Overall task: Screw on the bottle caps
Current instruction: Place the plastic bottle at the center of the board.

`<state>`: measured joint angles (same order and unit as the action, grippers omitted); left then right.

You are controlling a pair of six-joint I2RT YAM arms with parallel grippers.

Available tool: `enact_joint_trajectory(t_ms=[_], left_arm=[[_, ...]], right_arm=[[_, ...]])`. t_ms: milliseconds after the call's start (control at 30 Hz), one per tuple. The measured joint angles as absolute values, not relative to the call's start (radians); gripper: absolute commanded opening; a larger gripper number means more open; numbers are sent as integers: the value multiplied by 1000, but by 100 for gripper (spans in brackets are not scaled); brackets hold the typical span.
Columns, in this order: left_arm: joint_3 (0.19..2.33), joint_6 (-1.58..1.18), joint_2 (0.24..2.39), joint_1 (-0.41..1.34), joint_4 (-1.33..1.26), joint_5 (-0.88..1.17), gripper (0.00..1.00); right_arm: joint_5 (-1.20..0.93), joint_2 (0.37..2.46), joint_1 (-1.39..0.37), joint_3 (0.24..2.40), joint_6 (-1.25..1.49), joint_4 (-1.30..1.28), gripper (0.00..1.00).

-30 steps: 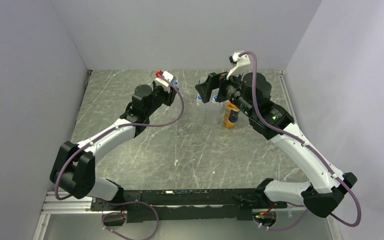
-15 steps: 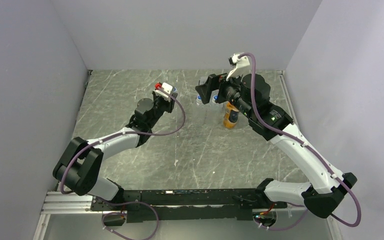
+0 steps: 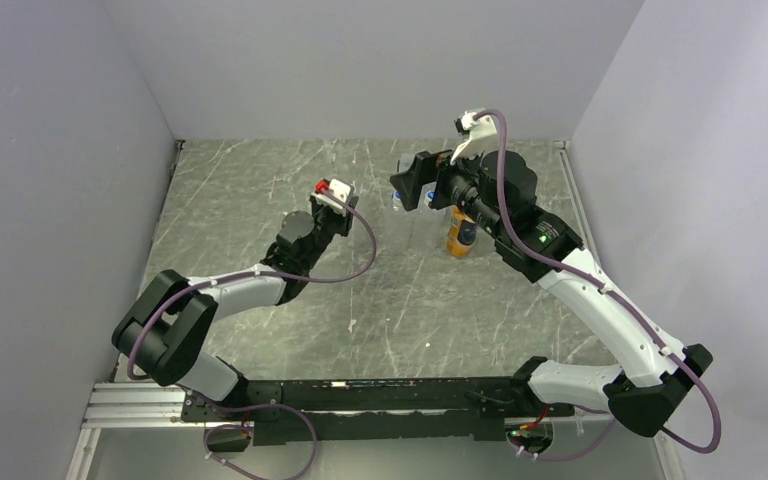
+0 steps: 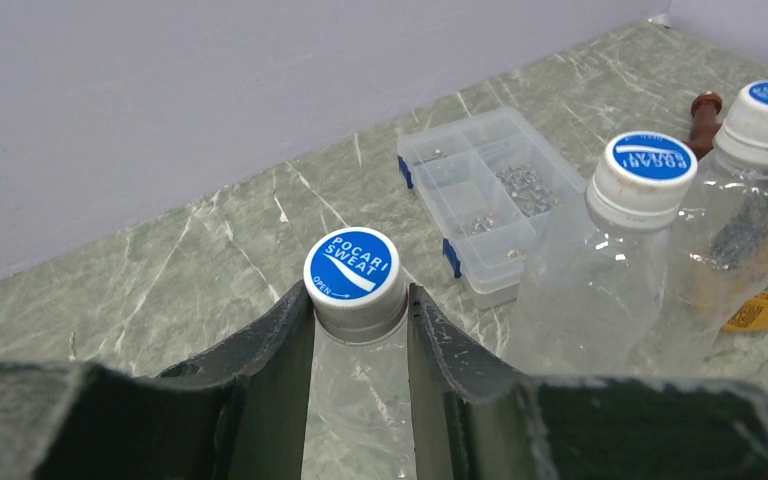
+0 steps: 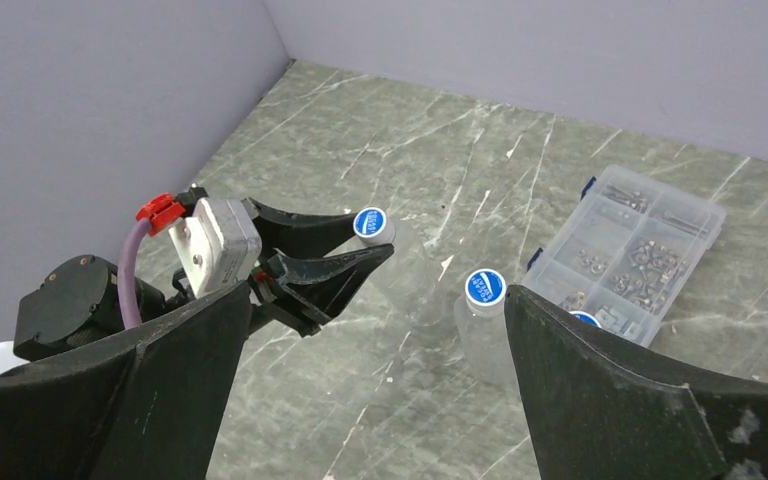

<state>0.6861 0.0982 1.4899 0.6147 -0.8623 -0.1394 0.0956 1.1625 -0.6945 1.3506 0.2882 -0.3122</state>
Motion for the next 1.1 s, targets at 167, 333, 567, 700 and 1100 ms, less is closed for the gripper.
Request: enact_joint_trajectory(t_ms=[167, 333, 567, 700, 1100], left_arm=[[662, 113, 1493, 635, -885, -167, 2], [656, 120, 1499, 648, -902, -190, 16], [656, 120, 1499, 656, -901, -225, 52], [656, 120, 1499, 656, -894, -251, 65], [671, 116, 1493, 656, -825, -279, 96]], right_arm=[[95, 1163, -694, 1343, 288, -313, 100], [95, 1161, -694, 1334, 288, -305, 100], [95, 1161, -694, 1329, 288, -305, 100], [95, 1161, -694, 1329, 288, -305, 100], [88, 1161, -694, 1329, 288, -297, 100]])
